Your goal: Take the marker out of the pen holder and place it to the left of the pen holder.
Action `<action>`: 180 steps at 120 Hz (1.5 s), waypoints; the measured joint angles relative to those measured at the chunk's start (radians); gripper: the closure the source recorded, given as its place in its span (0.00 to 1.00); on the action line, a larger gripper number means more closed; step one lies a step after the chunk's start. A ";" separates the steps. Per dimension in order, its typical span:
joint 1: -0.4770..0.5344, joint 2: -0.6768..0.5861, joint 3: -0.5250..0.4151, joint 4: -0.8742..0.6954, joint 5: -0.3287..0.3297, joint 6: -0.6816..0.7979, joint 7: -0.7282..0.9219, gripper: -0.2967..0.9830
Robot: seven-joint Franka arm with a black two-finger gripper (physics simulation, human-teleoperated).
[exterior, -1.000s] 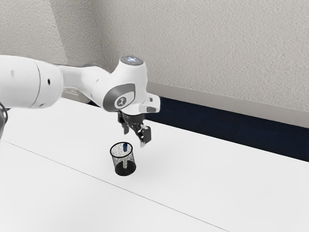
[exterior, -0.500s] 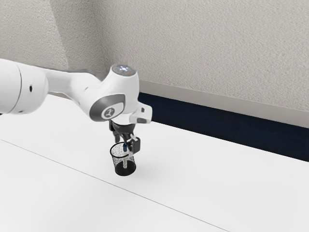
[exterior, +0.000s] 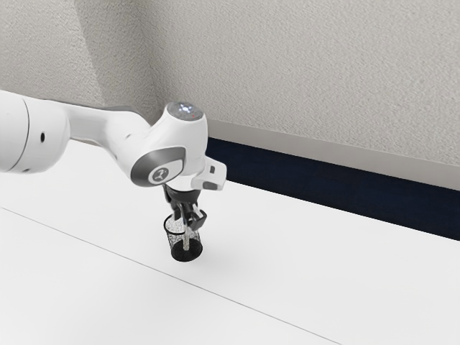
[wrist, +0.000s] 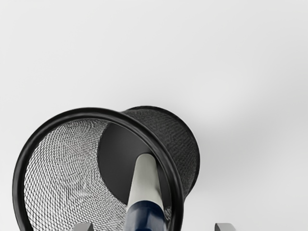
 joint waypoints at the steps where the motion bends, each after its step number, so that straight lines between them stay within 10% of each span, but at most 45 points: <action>1: 0.000 0.000 0.000 0.000 0.001 0.000 0.000 0.55; 97: 0.002 0.003 0.001 0.000 0.052 0.055 -0.013 0.81; 146: 0.022 -0.241 0.001 0.053 0.070 -0.043 -0.064 0.84; 180: 0.294 -0.221 0.003 0.079 0.050 -0.372 -0.096 0.85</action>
